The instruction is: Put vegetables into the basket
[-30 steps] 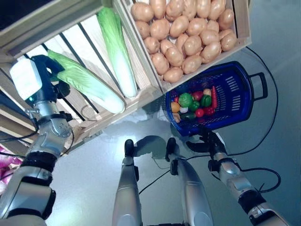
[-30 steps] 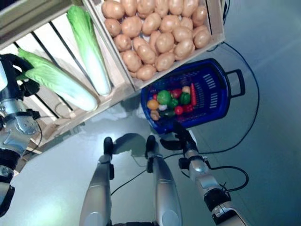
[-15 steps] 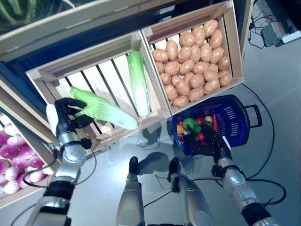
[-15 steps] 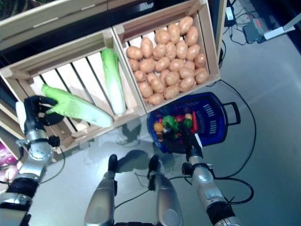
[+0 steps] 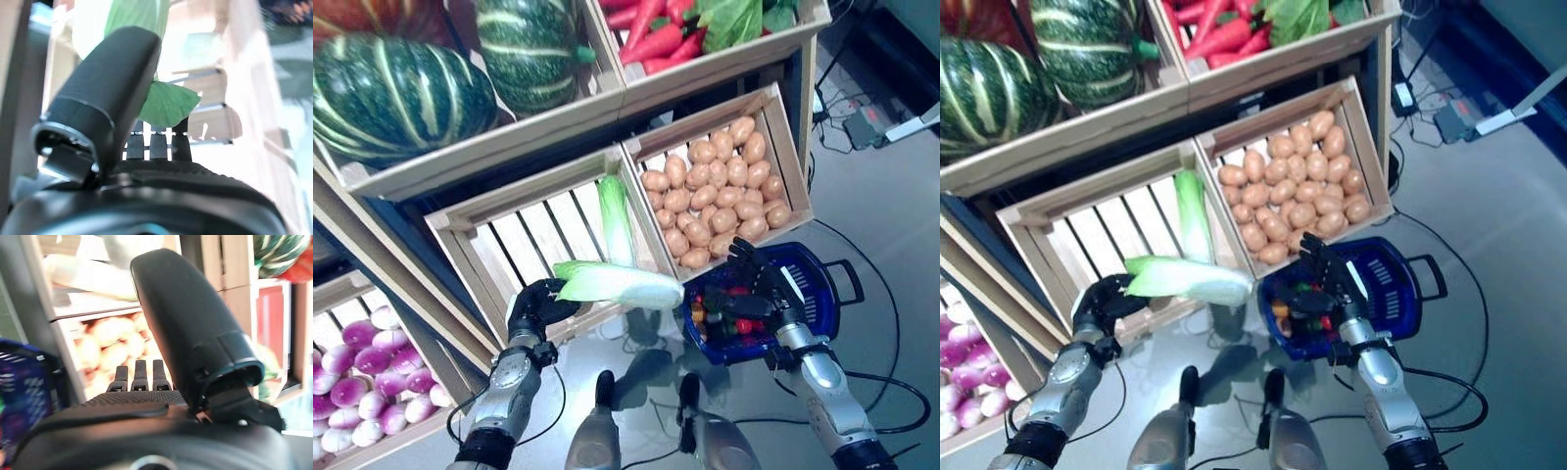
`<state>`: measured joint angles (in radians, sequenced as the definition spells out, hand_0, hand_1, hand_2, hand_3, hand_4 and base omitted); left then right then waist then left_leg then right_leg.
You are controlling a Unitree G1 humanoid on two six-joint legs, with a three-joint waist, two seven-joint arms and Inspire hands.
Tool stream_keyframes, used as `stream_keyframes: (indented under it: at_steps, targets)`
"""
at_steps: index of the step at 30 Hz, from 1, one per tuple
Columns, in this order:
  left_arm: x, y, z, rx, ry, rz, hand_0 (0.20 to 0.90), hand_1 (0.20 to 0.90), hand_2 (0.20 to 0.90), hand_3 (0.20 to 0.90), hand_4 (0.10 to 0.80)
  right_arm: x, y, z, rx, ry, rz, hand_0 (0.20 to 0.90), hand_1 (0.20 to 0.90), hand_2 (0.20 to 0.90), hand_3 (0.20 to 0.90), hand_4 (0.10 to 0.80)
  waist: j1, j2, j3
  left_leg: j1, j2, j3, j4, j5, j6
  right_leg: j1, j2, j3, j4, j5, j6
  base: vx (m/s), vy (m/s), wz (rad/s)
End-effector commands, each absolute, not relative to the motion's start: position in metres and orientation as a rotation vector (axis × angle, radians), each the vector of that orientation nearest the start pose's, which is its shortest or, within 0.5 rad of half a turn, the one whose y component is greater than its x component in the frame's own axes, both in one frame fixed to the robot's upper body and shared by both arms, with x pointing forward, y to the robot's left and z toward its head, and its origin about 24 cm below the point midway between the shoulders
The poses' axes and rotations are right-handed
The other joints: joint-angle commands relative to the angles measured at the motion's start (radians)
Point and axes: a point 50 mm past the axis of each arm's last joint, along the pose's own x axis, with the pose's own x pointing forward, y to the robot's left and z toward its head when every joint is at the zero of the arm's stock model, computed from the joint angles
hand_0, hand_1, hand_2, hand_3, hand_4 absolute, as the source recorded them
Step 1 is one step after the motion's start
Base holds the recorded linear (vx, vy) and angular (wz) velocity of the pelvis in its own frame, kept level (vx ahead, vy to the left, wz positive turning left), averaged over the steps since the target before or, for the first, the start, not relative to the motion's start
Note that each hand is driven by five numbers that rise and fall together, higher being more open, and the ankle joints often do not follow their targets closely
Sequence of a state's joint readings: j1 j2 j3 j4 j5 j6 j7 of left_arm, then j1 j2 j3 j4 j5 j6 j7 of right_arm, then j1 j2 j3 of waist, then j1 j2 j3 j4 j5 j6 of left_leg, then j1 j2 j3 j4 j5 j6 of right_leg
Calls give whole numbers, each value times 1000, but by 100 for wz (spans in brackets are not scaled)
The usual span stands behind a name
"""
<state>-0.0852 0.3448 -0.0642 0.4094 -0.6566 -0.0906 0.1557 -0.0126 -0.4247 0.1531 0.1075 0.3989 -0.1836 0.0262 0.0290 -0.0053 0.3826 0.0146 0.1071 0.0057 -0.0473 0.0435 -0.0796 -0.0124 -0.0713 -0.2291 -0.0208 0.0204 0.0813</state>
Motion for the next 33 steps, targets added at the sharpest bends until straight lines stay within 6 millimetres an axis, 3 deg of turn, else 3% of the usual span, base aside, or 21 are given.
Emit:
stream_keyframes:
  at_steps: [1,11,16,22,27,33]
  targets:
    - [259,241,8,-410,152,241,300,300,300,300,400,245,-200,72,-76,-198,195,900,900,900,900,800,-4,-47,-156,-41,-28,41,9,21,-5,69,-55,-35,-28,11,26,41,-27,3]
    - [253,222,-7,-695,254,194,300,300,300,300,400,245,-191,80,-78,-232,261,900,900,900,900,800,-4,-49,-197,9,-26,53,-29,12,0,102,-50,-29,-65,21,31,13,-12,-1]
    - [253,217,-9,-718,271,178,300,300,300,300,400,247,-188,88,-56,-273,294,900,900,900,900,800,-4,-50,-210,24,-24,56,-36,7,3,111,-45,-26,-66,18,32,5,-13,0]
    - [254,210,-10,-649,294,120,300,300,300,300,400,249,-170,98,178,-275,494,900,900,900,900,800,4,-50,-221,39,-23,53,-40,-1,4,117,-45,-22,-66,17,35,4,-12,0]
    - [256,199,-13,-622,332,66,300,300,300,300,400,251,-144,105,377,-240,718,900,900,900,900,800,20,-49,-229,42,-24,47,-40,-5,1,120,-46,-27,-66,19,37,0,0,0]
    - [257,191,-20,-593,374,33,300,300,300,300,400,255,-123,112,498,-193,815,900,900,900,900,800,30,-48,-243,43,-24,44,-40,-8,-2,122,-50,-36,-66,19,40,0,0,0]
